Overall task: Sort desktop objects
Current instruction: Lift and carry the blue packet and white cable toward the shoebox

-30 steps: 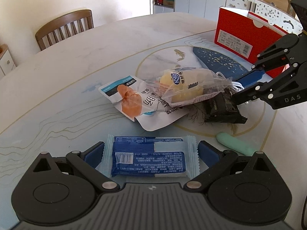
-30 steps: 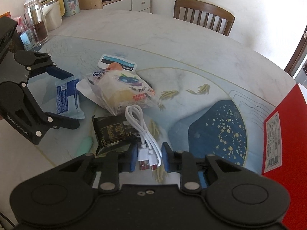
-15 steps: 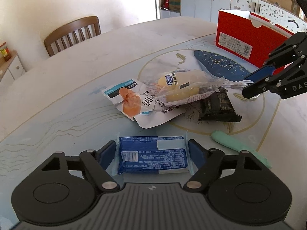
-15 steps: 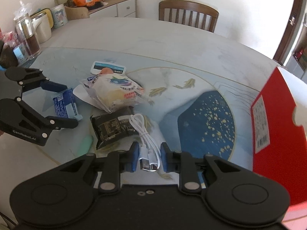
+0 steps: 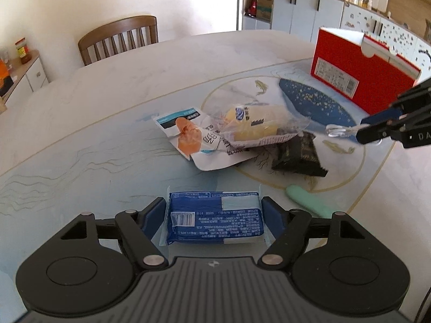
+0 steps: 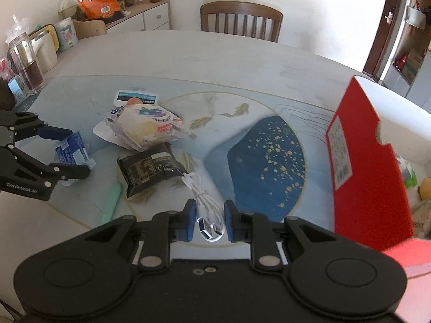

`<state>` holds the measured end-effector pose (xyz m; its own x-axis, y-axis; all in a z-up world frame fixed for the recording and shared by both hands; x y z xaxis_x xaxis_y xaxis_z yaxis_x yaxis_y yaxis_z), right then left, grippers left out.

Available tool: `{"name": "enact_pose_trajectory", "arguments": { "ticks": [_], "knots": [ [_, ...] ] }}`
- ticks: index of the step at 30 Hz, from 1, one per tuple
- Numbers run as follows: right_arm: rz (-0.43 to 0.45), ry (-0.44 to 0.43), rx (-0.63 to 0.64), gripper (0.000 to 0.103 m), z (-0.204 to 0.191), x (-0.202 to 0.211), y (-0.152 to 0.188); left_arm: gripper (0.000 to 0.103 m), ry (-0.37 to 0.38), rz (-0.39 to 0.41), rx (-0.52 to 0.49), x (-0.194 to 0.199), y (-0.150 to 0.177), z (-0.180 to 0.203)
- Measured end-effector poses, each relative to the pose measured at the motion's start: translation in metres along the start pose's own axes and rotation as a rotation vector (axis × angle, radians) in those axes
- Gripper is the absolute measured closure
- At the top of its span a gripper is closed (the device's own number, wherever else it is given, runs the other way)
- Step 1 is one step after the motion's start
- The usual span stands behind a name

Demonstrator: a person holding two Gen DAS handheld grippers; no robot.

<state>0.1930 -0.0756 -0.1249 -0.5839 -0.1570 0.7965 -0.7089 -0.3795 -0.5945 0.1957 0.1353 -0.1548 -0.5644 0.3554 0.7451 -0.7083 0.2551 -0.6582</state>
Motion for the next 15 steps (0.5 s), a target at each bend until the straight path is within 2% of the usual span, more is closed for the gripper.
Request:
{"name": "enact_pose_trajectory", "arguments": {
  "ticks": [15],
  "knots": [
    [0.065, 0.039, -0.084, 0.082, 0.031, 0.047, 0.0, 0.027, 0.052, 0.038, 0.038, 0.03, -0.031, 0.038]
  ]
}}
Point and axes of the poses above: each gripper's, at about its wrist camera, not at the fingertips, and x roughly against the way its jaws point, z to its right, y to its underside, the point moved 7 cm from there along -x, roughly the way its jaws point, and after that the axes turned 9 degrees about y, right-handed, at the moved point
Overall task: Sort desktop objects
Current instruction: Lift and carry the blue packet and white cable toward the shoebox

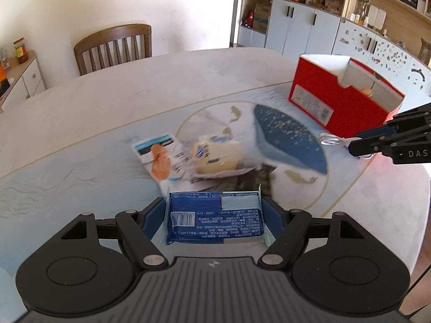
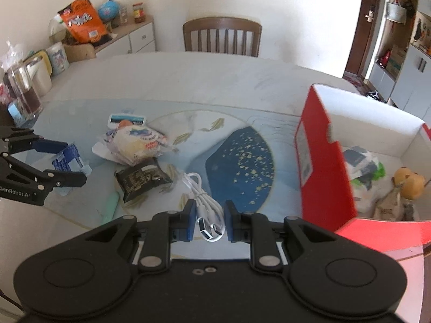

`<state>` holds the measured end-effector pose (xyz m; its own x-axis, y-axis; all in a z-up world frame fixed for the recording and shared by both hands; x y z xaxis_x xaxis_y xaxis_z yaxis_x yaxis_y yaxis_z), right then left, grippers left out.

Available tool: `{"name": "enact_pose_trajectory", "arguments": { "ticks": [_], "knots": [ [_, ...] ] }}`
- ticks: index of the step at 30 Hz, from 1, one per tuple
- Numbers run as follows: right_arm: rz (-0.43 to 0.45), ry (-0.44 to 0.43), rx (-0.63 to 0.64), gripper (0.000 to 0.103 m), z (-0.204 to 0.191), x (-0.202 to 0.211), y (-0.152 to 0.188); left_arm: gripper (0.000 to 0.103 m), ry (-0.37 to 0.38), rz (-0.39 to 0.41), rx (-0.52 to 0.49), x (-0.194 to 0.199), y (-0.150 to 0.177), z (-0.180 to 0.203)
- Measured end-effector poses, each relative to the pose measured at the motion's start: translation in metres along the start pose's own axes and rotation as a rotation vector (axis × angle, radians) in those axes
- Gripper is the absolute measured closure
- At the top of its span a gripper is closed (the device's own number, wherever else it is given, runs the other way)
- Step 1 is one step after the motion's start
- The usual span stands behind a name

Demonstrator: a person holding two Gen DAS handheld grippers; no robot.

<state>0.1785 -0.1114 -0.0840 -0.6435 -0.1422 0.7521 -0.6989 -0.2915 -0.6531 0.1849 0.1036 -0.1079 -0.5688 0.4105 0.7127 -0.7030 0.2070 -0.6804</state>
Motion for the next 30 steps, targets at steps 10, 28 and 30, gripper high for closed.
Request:
{"name": "enact_pose_trajectory", "arguments": {
  "ticks": [10, 28, 30],
  "knots": [
    [0.063, 0.058, -0.086, 0.082, 0.036, 0.034, -0.007, 0.027, 0.048, 0.05, -0.016, 0.011, -0.036, 0.04],
    [0.121, 0.154, -0.152, 0.082, 0.111, 0.052, -0.006, 0.027, 0.12, 0.093, -0.119, -0.012, -0.088, 0.121],
    [0.123, 0.158, -0.156, 0.082, 0.119, 0.052, -0.005, 0.027, 0.128, 0.096, -0.126, -0.016, -0.093, 0.129]
  ]
}}
Point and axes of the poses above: each gripper's, at about its wrist camera, not at the fingertips, and x roughly against the way its jaws point, z to its right, y to its underside, the point moved 7 cm from there along -x, roughly the way its jaws point, and after that the axes turned 9 degrees about y, right-handed, at the moved point
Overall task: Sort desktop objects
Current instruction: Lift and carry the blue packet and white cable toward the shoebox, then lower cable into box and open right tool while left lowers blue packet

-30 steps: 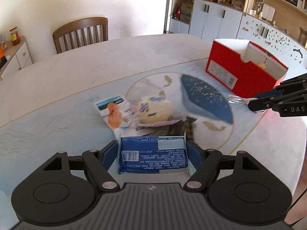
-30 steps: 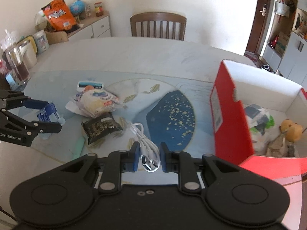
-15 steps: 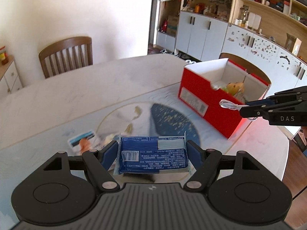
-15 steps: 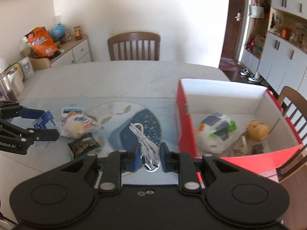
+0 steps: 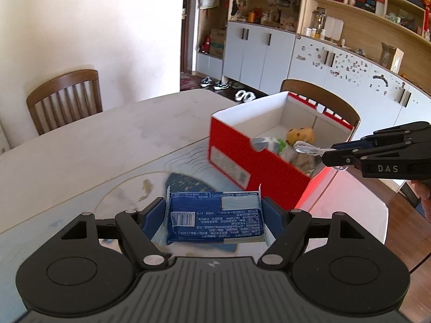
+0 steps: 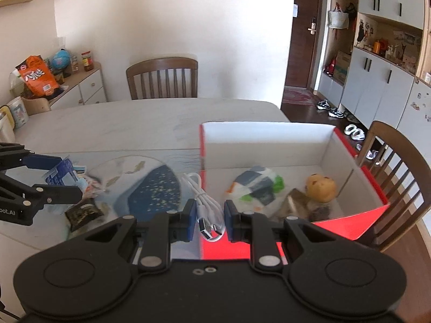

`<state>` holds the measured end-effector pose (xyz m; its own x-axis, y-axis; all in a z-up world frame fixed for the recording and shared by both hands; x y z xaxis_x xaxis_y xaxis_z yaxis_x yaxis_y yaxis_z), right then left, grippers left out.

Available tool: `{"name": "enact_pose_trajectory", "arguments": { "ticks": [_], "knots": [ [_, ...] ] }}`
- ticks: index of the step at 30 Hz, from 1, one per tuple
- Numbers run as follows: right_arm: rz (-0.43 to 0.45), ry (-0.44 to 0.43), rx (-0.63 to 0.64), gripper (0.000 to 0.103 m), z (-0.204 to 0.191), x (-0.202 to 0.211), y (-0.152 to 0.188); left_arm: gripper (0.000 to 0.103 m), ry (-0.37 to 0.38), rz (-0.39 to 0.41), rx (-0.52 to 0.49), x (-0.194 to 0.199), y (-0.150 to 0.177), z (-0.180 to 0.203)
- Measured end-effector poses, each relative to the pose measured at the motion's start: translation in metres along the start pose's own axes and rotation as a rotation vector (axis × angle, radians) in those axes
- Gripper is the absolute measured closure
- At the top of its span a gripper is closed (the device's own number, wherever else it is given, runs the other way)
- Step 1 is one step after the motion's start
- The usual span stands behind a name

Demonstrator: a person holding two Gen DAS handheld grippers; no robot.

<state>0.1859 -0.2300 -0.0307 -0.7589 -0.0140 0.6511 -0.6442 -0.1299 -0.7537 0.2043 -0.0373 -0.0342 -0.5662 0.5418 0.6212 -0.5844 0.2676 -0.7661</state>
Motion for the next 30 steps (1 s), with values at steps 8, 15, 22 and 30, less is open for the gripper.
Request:
{"name": "enact_pose_trajectory", "arguments": {
  "ticks": [8, 15, 22, 30],
  "knots": [
    [0.007, 0.018, -0.004, 0.082, 0.037, -0.007, -0.001, 0.027, 0.029, -0.001, -0.029, -0.029, -0.022, 0.031],
    [0.011, 0.02, -0.004, 0.082, 0.069, -0.017, -0.005, 0.027, 0.051, -0.001, -0.068, -0.057, -0.044, 0.061],
    [0.001, 0.02, -0.02, 0.082, 0.101, -0.032, -0.011, 0.027, 0.056, -0.002, -0.092, -0.084, -0.068, 0.079],
    [-0.015, 0.0, -0.039, 0.082, 0.133, -0.052, -0.021, 0.027, 0.068, -0.04, -0.136, -0.122, -0.086, 0.098]
  ]
}}
Point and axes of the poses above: each gripper's, at about its wrist camera, not at the fingertips, and x roughly against the way its jaws point, z to its right, y to its underside, the point moved 7 cm from there along -x, roughly the way its jaws point, and after that the axes turned 9 degrees about y, right-handed, at the moved point
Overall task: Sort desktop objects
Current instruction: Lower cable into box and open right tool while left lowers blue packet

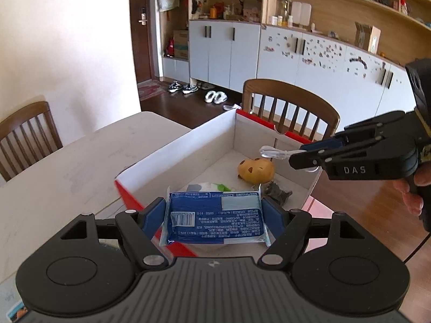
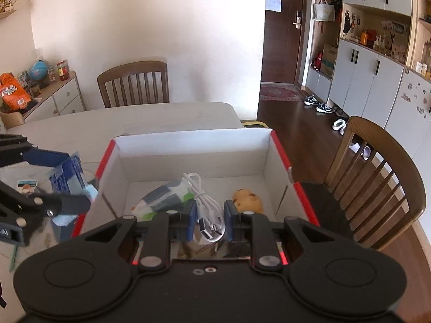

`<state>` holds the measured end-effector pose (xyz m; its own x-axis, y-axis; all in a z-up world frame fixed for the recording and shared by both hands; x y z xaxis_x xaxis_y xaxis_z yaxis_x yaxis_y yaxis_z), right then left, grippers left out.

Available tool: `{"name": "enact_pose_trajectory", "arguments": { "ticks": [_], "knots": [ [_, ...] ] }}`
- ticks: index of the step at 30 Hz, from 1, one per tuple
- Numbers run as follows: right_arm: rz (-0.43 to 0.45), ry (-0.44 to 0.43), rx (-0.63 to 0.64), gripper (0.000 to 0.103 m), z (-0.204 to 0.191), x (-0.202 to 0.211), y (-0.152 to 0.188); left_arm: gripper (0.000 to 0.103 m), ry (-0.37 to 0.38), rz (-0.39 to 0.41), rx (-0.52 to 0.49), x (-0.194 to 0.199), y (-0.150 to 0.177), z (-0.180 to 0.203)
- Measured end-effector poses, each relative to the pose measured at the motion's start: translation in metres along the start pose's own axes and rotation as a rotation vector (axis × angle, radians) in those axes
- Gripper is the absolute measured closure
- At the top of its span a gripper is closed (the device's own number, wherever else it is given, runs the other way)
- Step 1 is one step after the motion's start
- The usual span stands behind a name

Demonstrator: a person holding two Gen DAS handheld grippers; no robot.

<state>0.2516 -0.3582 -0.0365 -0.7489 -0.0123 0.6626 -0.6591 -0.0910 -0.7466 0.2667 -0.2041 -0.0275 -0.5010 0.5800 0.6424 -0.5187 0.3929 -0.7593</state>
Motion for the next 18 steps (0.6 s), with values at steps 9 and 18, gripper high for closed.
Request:
{"name": "enact_pose_trajectory", "arguments": {
  "ticks": [9, 18],
  "knots": [
    [-0.039, -0.027, -0.001, 0.082, 0.016, -0.025, -0.009, 0.027, 0.004, -0.076, 0.014, -0.044, -0.011, -0.006],
    [-0.087, -0.062, 0.009, 0.082, 0.011, -0.06, -0.019, 0.027, -0.016, -0.145, -0.018, -0.08, -0.012, -0.011]
  ]
}}
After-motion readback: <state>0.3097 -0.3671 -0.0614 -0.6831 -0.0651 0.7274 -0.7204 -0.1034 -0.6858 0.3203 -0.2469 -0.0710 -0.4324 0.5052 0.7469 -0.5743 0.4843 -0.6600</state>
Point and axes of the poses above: each gripper's, at about its wrist camera, not at the fingertips, and x roughly against the way its jaws point, z to its right, y to its underside, the point moved 7 cm from there along -x, roughly the way its jaws point, and after that the axes turned 9 degrees about y, right-handed, at the moved point
